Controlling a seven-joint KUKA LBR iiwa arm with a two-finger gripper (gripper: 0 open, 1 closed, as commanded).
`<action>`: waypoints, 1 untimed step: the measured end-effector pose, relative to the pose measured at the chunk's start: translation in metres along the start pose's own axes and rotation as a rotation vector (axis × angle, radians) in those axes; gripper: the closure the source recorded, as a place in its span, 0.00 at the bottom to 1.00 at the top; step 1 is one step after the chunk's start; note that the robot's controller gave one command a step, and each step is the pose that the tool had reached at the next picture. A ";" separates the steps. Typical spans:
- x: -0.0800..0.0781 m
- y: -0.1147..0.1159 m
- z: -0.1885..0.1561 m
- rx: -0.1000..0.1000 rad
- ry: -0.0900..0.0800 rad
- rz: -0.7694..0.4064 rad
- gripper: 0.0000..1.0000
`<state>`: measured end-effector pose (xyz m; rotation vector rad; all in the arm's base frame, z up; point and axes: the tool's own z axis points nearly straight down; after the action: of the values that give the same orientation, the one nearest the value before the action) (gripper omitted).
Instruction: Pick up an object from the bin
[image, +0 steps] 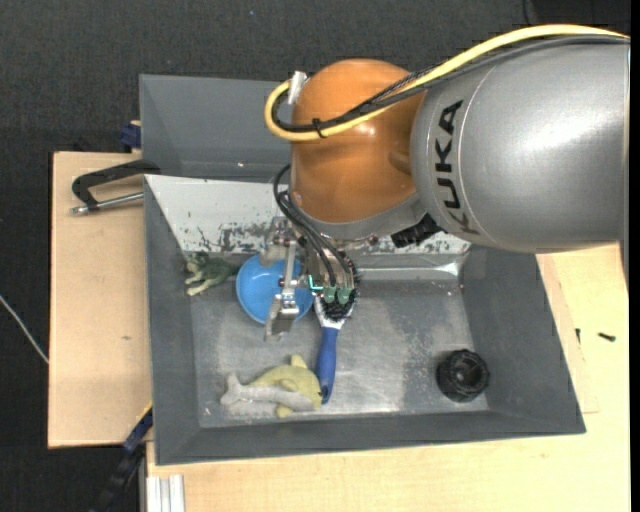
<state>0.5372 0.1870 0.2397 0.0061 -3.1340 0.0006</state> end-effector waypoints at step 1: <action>-0.052 -0.049 0.156 -0.004 -0.012 0.211 0.00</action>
Offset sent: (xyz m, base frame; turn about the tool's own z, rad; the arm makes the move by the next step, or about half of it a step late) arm 0.0521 -0.0532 -0.1697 0.2143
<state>0.5879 0.1385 0.0833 -0.3245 -3.1291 -0.0042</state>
